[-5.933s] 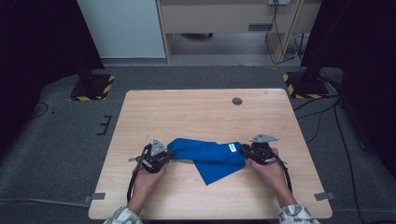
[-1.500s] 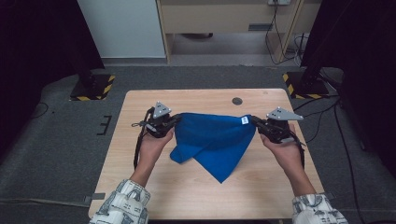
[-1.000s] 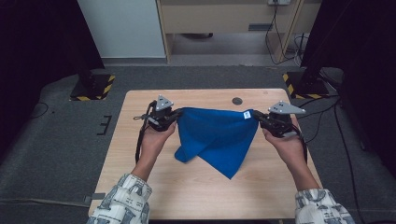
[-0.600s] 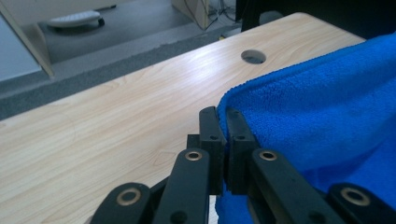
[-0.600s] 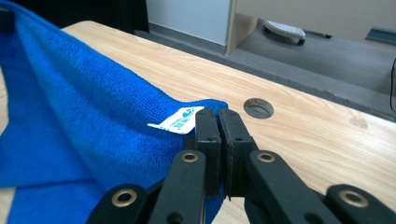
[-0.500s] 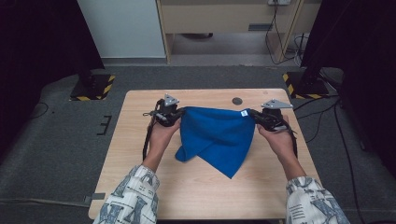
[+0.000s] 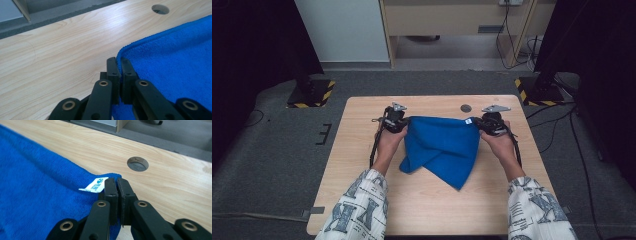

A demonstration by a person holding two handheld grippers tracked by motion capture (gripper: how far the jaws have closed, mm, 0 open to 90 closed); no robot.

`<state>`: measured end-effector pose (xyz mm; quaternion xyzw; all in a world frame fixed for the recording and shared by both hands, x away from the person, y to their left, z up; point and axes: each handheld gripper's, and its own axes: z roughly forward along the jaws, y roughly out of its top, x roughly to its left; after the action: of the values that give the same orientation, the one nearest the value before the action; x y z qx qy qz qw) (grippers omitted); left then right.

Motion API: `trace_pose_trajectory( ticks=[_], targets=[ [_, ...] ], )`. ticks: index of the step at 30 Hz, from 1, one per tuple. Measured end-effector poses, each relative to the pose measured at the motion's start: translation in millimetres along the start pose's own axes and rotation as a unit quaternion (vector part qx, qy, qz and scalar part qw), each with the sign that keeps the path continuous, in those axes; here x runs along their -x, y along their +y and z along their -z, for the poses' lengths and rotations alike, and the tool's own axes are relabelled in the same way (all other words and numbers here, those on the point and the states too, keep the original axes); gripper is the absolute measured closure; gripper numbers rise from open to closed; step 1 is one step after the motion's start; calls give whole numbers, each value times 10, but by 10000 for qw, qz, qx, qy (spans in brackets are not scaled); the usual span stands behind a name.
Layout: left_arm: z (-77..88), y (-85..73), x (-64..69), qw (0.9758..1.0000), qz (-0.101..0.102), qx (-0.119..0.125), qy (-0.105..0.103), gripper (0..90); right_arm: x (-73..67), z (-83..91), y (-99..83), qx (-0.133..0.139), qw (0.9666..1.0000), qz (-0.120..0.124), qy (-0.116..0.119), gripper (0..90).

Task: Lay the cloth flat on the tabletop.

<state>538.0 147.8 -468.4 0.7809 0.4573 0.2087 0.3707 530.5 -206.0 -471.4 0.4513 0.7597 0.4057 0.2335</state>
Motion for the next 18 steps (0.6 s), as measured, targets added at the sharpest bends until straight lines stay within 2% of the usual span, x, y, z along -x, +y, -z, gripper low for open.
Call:
trace_pose_trajectory(
  ticks=[3, 6, 8, 9, 11, 13, 14, 16, 18],
  targets=[
    [-67, -5, -10, 10000, 53, -14, 24, 868, 44, -103, -25, -13, 9996, -286, -74, 871],
    [-135, -20, -36, 9998, 86, -163, 26, 855, 84, -199, -34, -95, 9991, -388, -136, 869],
    [-163, -28, -43, 9998, 159, -131, 36, 792, 97, -237, -34, -181, 9990, -368, -200, 845],
    [-168, -29, -42, 9998, 199, -71, 72, 744, 101, -245, -31, -214, 9988, -368, -256, 786],
    [-165, -23, -45, 9996, 232, 19, 125, 633, 114, -244, -24, -202, 9986, -399, -276, 593],
    [-156, -13, -57, 9989, 425, 151, 118, 462, 117, -213, -8, -224, 9979, -351, -495, 404],
    [-142, -7, -70, 9984, 514, 245, 41, 402, 120, -189, 1, -211, 9977, -347, -538, 341],
    [-110, 8, -82, 9973, 642, 343, -52, 348, 131, -125, 16, -130, 9977, -321, -577, 272],
    [-77, 25, -85, 9973, 592, 424, -78, 286, 123, -63, 27, -56, 9980, -307, -552, 245]
  ],
)
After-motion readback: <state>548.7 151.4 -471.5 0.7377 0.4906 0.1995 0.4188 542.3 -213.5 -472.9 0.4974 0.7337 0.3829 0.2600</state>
